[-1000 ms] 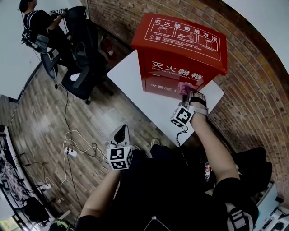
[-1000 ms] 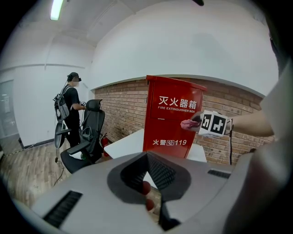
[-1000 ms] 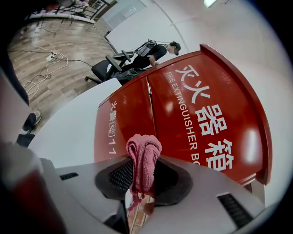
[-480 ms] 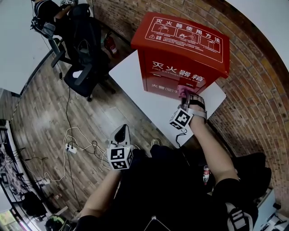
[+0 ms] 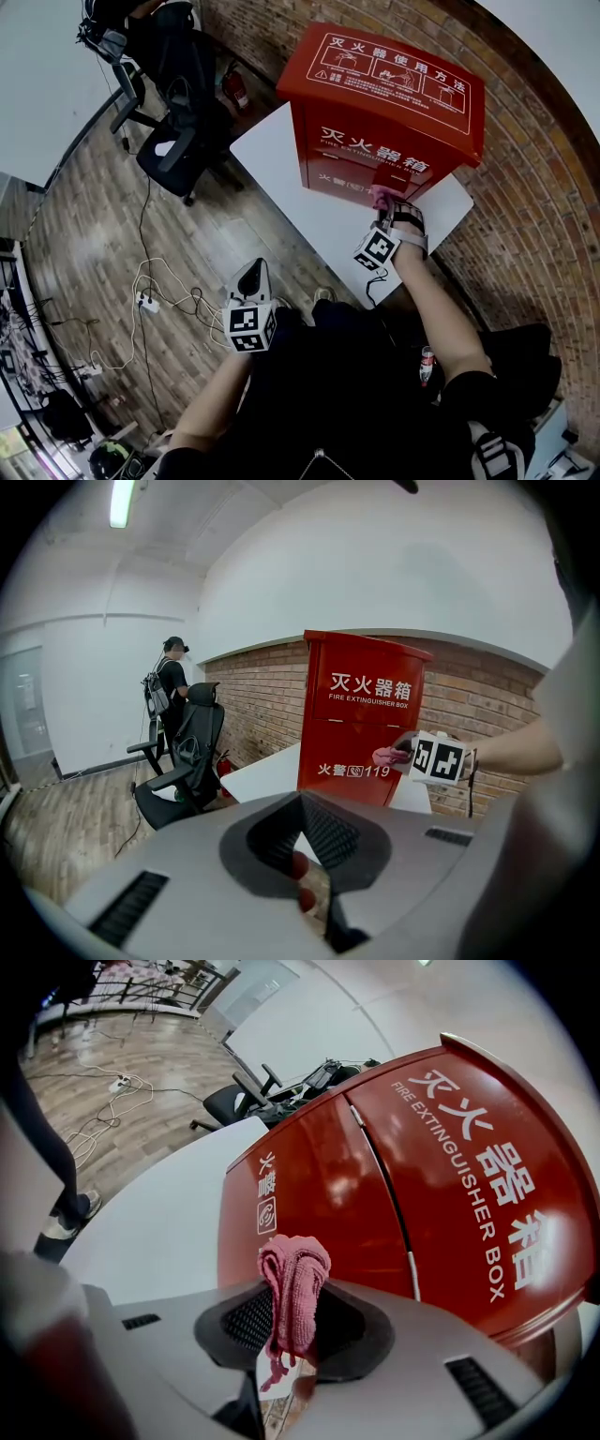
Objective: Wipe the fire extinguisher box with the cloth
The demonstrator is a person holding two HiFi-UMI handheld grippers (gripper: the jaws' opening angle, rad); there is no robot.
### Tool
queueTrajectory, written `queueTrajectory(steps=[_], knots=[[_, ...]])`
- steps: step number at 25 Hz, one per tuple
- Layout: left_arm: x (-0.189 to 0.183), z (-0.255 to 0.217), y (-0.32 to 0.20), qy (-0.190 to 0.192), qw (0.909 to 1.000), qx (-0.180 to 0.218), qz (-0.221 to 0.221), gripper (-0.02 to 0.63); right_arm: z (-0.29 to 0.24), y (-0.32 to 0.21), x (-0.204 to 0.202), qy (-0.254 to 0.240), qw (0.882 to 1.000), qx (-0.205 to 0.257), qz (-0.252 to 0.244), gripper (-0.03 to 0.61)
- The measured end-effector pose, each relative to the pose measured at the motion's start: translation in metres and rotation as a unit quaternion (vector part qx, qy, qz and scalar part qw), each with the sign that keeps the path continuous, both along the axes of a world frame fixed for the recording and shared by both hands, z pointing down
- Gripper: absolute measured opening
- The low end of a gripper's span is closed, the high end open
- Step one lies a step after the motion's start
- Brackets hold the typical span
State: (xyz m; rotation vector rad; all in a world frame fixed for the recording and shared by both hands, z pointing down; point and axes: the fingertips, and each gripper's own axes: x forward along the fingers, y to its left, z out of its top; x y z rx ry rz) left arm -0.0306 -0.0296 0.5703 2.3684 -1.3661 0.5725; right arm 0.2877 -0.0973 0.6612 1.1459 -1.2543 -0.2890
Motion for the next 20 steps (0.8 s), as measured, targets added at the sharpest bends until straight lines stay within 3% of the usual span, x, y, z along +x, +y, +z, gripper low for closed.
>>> queueTrajectory(steps=[20], knots=[[-0.009,0.006,0.006,-0.013,0.9997,-0.009,-0.017,0.028,0.060,-0.003,-0.003,-0.013,0.999,-0.040,-0.014,0.109]])
